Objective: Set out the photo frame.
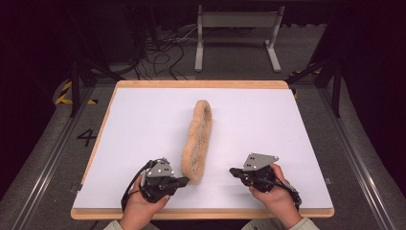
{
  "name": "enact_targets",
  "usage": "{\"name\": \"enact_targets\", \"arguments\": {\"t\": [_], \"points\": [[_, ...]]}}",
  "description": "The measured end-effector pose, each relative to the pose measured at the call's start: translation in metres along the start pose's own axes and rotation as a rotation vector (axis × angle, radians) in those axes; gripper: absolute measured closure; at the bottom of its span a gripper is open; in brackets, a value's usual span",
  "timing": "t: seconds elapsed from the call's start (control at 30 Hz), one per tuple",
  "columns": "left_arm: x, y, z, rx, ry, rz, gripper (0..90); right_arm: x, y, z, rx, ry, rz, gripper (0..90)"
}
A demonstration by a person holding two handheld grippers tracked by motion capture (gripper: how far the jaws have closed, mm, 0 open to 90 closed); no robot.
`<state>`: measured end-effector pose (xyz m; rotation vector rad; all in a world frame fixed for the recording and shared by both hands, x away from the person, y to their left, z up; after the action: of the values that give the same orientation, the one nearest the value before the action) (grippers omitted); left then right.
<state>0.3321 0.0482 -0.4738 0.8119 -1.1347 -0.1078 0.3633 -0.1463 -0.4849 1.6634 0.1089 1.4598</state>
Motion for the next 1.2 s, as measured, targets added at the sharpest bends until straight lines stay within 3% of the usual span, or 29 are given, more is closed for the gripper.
{"name": "enact_targets", "arguments": {"t": [0.1,0.27,0.43,0.47,0.5,0.53,0.6,0.7,0.97,1.1,1.2], "points": [[-0.001,0.003,-0.006,0.010,0.011,0.006,89.9,0.000,0.000,0.001,0.000,-0.001,-0.001,90.0],[-0.002,0.009,-0.019,0.067,0.023,0.010,89.9,-0.001,-0.001,0.002,-0.001,-0.004,-0.004,90.0],[-0.003,0.014,-0.031,0.108,0.074,0.016,89.9,-0.001,0.000,0.004,-0.003,-0.009,-0.002,90.0],[-0.004,0.015,-0.034,0.133,0.079,0.013,89.9,-0.001,0.001,0.005,-0.005,-0.013,-0.003,90.0],[-0.006,0.015,-0.040,0.185,0.072,0.003,90.0,-0.001,0.001,0.005,-0.006,-0.014,-0.002,90.0],[-0.007,0.014,-0.043,0.186,0.092,0.004,90.0,-0.002,0.001,0.005,-0.005,-0.015,-0.002,90.0],[-0.008,0.014,-0.043,0.133,0.136,0.020,90.0,-0.001,0.001,0.005,-0.006,-0.015,-0.002,90.0],[-0.006,0.017,-0.041,0.115,0.148,0.035,89.9,-0.001,0.002,0.007,-0.008,-0.017,0.002,90.0],[0.005,0.015,-0.012,0.037,0.096,0.061,90.0,-0.002,0.002,0.008,-0.010,-0.020,0.003,90.0],[0.010,0.000,-0.003,-0.016,0.085,0.082,89.9,-0.002,0.001,0.008,-0.008,-0.022,0.001,90.0],[0.014,-0.017,0.003,-0.016,0.068,0.070,89.9,-0.002,-0.001,0.007,-0.005,-0.023,-0.004,90.0]]}}
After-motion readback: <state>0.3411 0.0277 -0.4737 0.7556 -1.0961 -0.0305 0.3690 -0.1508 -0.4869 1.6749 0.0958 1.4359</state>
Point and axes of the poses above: each handheld gripper's, and its own axes: y roughly backward along the jaws, x roughly out of its top, z roughly to its right, the point moved 10 cm from there along -y, roughly forward along the jaws, and after that the axes turned 1 degree about z, right-handed, at the moved point
